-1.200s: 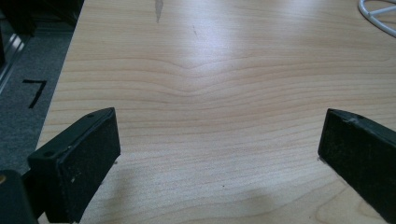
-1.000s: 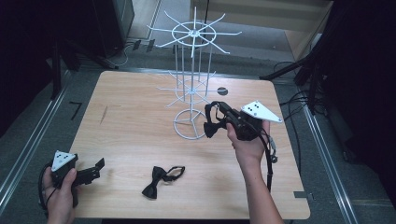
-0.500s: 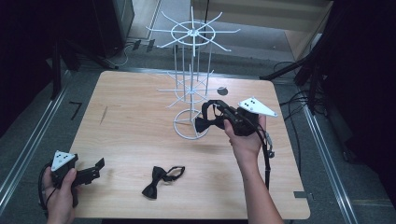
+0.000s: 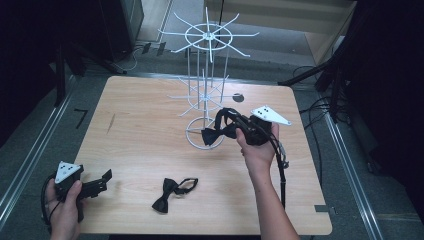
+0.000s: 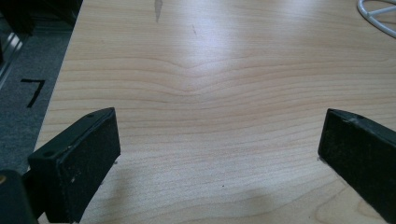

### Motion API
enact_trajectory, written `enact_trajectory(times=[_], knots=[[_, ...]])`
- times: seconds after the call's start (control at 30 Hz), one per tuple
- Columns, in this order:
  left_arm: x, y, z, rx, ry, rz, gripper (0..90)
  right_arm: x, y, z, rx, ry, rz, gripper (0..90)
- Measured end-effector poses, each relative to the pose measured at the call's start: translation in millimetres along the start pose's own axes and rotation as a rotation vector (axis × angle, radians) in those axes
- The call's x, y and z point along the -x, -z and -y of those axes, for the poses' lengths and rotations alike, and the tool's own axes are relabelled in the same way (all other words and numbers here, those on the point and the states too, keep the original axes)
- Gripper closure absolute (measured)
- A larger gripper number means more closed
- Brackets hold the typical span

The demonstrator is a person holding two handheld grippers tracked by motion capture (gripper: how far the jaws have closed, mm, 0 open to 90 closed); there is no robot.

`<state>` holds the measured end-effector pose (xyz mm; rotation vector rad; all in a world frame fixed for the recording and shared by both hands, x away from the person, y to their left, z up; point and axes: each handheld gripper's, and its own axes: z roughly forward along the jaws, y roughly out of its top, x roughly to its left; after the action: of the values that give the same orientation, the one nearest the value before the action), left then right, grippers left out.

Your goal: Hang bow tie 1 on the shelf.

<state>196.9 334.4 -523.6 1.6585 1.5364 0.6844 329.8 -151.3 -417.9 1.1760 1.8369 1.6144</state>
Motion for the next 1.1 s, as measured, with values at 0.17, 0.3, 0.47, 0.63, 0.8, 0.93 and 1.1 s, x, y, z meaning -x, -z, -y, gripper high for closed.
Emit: enact_trajectory(times=[0.17, 0.3, 0.47, 0.63, 0.8, 0.93, 1.1], knots=[[0.0, 0.0, 0.1, 0.001, -0.001, 0.000, 0.0, 0.1, 0.2, 2.9, -0.002, 0.010, 0.013, 84.5], [0.1, 0.1, 0.0, 0.000, -0.001, 0.000, 0.0, 1.1, 3.6, 6.9, -0.002, 0.006, 0.010, 77.4], [0.3, 0.0, 0.0, 0.000, -0.005, -0.002, 0.0, 1.7, 9.4, 12.2, -0.013, 0.023, 0.022, 69.7], [0.6, -0.2, 0.1, 0.001, -0.004, -0.003, 0.0, 1.4, 15.2, 14.8, -0.019, 0.032, 0.030, 65.6], [0.8, -0.1, 0.1, 0.001, -0.006, -0.005, 0.0, 0.5, 22.7, 17.2, -0.042, 0.061, 0.044, 61.9], [0.8, -0.1, 0.1, 0.001, -0.006, -0.005, 0.0, -2.6, 27.1, 17.6, -0.058, 0.084, 0.043, 60.6], [0.8, -0.1, 0.2, 0.003, -0.007, -0.005, 0.0, -5.7, 31.2, 20.7, -0.061, 0.086, 0.034, 60.3]])
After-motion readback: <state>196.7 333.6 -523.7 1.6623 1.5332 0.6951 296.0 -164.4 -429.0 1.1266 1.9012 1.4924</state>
